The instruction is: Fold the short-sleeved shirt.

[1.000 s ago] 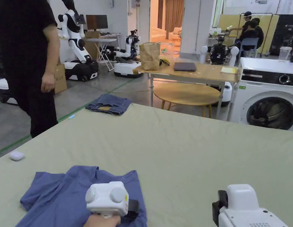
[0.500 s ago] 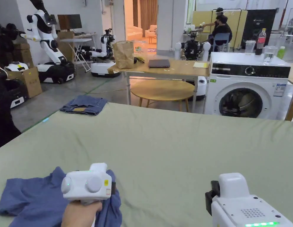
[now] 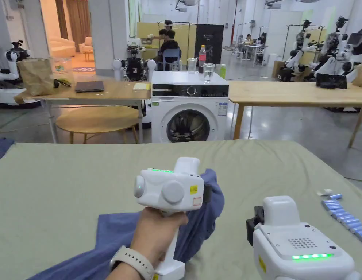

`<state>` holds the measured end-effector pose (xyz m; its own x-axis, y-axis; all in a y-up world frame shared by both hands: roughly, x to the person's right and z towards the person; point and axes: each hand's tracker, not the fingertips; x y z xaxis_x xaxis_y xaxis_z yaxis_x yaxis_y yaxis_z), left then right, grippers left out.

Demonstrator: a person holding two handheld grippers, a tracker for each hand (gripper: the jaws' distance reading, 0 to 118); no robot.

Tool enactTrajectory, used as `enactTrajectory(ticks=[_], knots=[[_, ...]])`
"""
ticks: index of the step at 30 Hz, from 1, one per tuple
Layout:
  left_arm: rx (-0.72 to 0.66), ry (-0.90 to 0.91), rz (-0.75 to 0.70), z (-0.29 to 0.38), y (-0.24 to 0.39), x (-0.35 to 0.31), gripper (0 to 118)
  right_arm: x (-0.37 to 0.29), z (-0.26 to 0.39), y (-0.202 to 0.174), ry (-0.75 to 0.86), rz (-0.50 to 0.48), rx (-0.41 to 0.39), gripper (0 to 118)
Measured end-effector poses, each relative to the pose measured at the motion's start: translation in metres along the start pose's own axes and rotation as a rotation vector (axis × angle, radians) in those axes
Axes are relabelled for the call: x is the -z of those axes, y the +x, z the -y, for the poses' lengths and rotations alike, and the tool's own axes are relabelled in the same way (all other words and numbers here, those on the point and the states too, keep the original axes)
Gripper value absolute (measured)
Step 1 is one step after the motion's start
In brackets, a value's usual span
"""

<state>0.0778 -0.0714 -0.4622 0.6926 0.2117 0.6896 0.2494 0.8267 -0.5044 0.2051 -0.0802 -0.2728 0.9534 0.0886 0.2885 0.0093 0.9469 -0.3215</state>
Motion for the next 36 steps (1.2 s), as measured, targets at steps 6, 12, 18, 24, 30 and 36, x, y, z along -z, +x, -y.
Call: enactTrajectory(ticks=[6, 12, 18, 24, 30, 36], knots=[[0.162, -0.247, -0.028, 0.041, 0.081, 0.118, 0, -0.001, 0.021, 0.071, -0.048, 0.110, 0.046, 0], [0.162, -0.334, -0.045, 0.094, 0.090, 0.167, 13, 0.005, 0.039, 0.099, -0.093, 0.140, 0.069, 0], [0.254, -0.059, -0.135, 0.073, 0.069, 0.061, 103, 0.011, 0.035, 0.083, -0.088, 0.060, 0.081, 0], [0.150, 0.188, -0.321, 0.108, -0.010, -0.165, 103, 0.007, 0.024, 0.031, -0.028, -0.080, 0.055, 0], [-0.054, 0.262, -0.569, 0.167, -0.080, -0.280, 103, -0.003, 0.026, -0.013, 0.008, -0.142, 0.054, 0], [-0.049, 0.139, -0.702, 0.168, -0.115, -0.271, 0, -0.007, 0.025, -0.020, -0.008, -0.144, 0.030, 0]])
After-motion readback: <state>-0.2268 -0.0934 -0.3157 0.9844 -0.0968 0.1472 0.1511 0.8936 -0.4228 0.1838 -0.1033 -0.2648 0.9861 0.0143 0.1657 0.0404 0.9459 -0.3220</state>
